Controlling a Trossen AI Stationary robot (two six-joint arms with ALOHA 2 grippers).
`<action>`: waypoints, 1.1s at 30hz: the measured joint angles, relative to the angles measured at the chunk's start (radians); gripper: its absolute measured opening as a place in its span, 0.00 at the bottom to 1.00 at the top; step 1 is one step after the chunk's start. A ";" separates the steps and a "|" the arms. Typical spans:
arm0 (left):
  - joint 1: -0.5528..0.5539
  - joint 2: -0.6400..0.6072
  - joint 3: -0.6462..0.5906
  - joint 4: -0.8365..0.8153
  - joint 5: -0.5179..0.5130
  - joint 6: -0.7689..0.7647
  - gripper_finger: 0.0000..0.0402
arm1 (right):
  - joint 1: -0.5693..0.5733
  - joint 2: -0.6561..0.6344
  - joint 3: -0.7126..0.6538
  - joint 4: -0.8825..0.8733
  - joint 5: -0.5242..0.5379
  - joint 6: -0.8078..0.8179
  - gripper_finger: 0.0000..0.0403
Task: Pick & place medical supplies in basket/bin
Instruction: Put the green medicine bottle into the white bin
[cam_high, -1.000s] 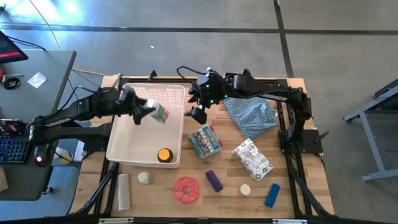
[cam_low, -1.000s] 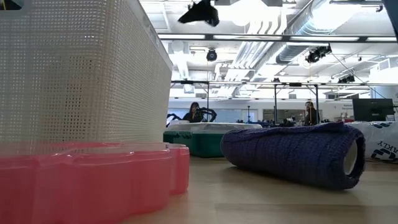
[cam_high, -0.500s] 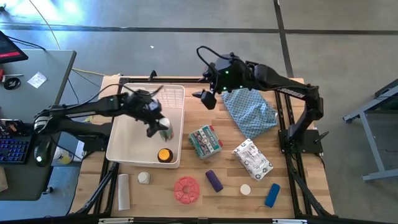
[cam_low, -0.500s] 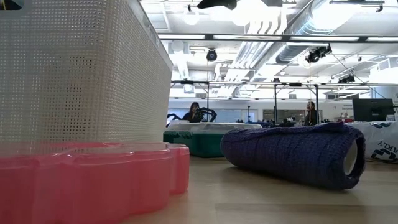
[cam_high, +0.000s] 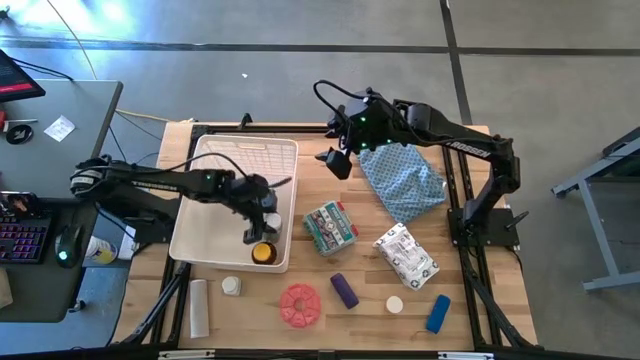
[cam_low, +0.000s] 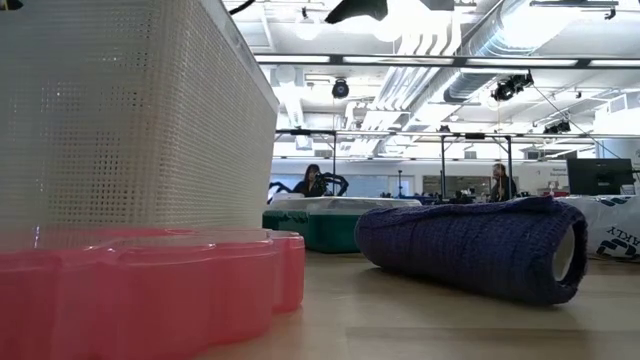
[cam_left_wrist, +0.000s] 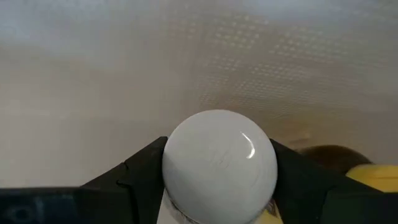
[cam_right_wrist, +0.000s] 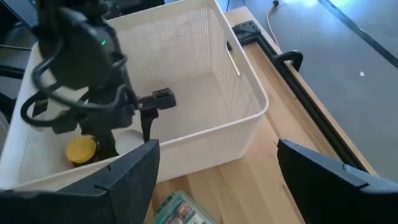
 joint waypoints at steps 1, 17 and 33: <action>-0.010 0.004 0.000 0.001 -0.022 0.000 0.71 | 0.000 0.000 0.000 0.001 0.001 0.000 0.78; -0.081 0.024 -0.045 0.080 -0.085 -0.030 0.72 | 0.000 0.000 0.000 0.001 0.021 -0.002 0.78; -0.080 -0.001 0.092 -0.076 -0.074 -0.056 0.69 | 0.000 0.000 0.000 0.013 -0.032 -0.005 0.78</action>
